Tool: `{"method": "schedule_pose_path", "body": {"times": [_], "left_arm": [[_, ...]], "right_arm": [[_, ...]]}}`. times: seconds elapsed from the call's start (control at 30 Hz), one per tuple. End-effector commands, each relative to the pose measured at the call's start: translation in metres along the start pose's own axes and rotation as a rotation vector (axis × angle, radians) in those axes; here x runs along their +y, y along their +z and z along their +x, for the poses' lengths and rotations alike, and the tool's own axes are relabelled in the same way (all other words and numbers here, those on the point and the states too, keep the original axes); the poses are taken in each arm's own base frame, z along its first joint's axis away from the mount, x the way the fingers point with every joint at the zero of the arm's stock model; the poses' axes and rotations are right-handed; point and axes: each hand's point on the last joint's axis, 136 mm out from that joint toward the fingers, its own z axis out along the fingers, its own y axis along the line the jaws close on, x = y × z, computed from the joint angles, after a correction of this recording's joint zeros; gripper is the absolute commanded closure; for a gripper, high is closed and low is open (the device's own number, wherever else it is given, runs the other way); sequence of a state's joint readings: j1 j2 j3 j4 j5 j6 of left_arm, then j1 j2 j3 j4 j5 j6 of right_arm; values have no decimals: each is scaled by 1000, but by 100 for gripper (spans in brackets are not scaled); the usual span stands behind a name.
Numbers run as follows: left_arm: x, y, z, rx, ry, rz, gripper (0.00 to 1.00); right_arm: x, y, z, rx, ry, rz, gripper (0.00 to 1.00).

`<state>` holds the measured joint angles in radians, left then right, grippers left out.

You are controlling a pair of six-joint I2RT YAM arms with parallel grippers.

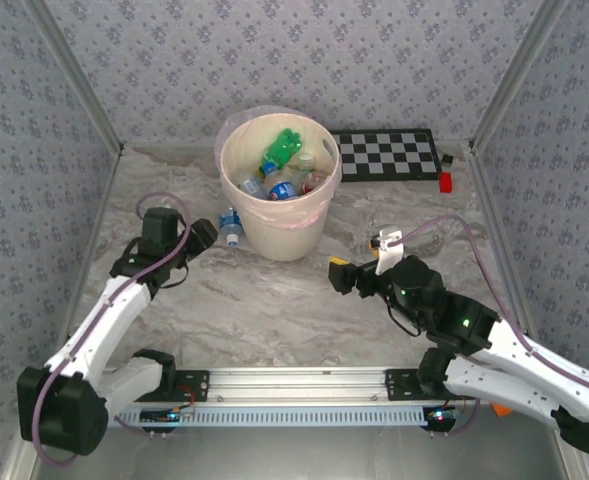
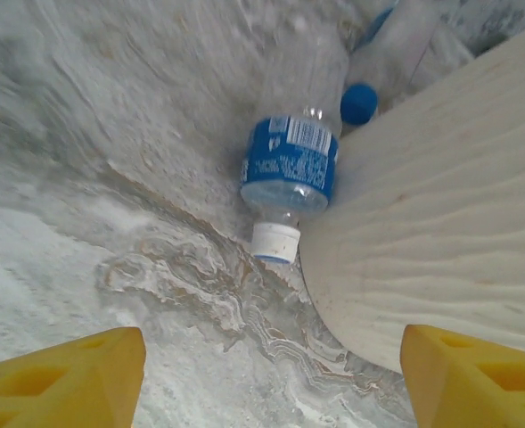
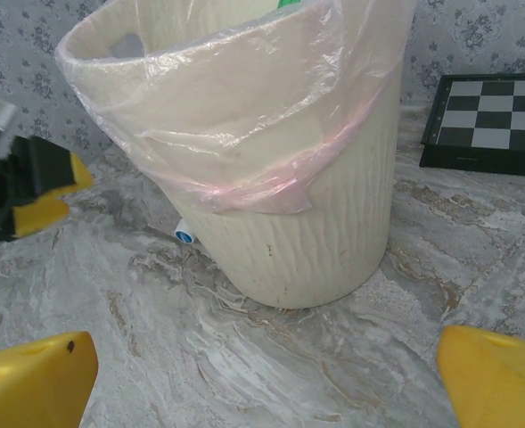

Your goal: Put the plastic bottles in the bin

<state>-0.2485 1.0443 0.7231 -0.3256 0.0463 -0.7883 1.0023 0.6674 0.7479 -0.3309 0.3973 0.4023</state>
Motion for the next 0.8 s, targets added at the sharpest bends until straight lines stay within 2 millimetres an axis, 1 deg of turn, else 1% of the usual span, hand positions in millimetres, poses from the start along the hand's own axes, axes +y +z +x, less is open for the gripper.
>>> {"method": "schedule_pose_path", "body": {"times": [0.0,0.13,0.33,0.5,0.77], "left_arm": [[-25,22,-2,8,-15,145,26],[-26,53,9,79,-5,154,28],[-18,90,18,134,-2,122,29],[-13,112,22,165,-1,94,31],[-13,135,22,181,7,88,35]], "right_arm": [[5,-1,-11,-16,-12,-7,0],[8,0,-14,-15,-14,-15,0],[10,3,-15,-11,-21,-14,0],[11,5,-15,-7,-25,-13,0],[11,6,-15,-2,-34,-6,0]]}}
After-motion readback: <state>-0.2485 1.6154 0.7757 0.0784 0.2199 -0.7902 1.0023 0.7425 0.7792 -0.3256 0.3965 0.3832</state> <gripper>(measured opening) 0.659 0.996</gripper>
